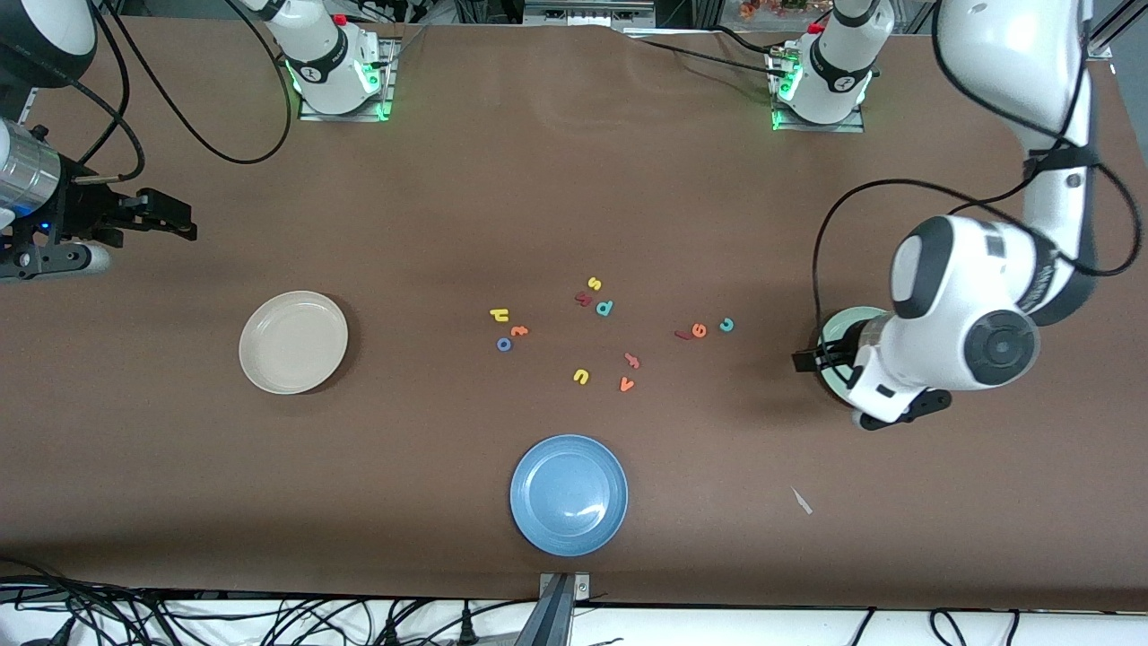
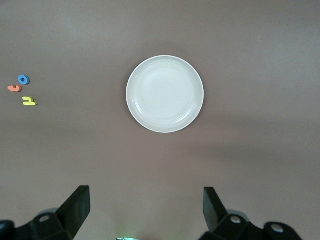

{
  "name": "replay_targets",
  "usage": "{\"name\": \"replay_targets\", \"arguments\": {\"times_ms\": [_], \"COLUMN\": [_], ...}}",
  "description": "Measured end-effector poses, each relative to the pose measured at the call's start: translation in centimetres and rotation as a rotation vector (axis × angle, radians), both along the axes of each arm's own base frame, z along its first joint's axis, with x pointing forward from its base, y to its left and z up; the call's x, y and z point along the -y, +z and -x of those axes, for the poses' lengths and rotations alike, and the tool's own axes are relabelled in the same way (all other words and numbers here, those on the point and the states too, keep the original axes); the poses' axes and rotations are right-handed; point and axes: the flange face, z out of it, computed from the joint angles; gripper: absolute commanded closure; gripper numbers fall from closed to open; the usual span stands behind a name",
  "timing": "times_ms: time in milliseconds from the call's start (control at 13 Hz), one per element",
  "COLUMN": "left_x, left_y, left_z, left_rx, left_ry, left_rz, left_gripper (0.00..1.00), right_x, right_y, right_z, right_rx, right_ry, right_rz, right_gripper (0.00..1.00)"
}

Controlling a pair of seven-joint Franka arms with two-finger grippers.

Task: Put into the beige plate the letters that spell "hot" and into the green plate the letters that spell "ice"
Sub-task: 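Reach the left gripper to the letters and grasp the cyan c, then carry the cyan c to the green plate while the right gripper reaches letters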

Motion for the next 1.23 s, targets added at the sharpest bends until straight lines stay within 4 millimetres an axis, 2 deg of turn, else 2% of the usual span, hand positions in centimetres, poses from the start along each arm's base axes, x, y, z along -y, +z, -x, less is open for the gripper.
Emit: {"name": "replay_targets", "arguments": {"times_ms": [154,463,694,771,1002,1079,1234], "left_x": [2.1,5.4,6.4,6.6,7.4,7.8,8.4], "left_y": [-2.7,-6.4,-8.7,-9.3,-10.9,-11.7,-13.2], "left_z": [0.7,2.9,4.1,4.4,5.6,6.3,7.5], "left_rx": [0.022,0.022,0.057,0.064,0.065,0.060,0.061], "left_ry": [0.048,0.098,0.106,0.105,0.093,0.088,0.079], "left_rz": [-0.014,-0.017,-0.021,-0.019,-0.013,-0.011,-0.007], "left_gripper": [0.03,0.11,0.28,0.30,0.32,0.32,0.32], "right_x": [0.0,-0.1,-0.8,-1.4,-4.1,-5.8,-10.8], "right_y": [0.0,0.0,-0.5,-1.1,-4.1,-5.1,-7.3], "right_z": [0.0,0.0,-0.6,-1.1,-3.0,-3.5,-4.0], "right_rx": [0.000,0.001,0.018,0.024,0.033,0.042,0.038], "right_ry": [0.000,0.000,0.001,0.007,0.031,0.044,0.014], "right_rz": [0.000,-0.010,-0.039,-0.049,-0.089,-0.101,-0.094], "right_gripper": [0.00,0.00,0.00,0.00,0.00,0.00,0.00]}}
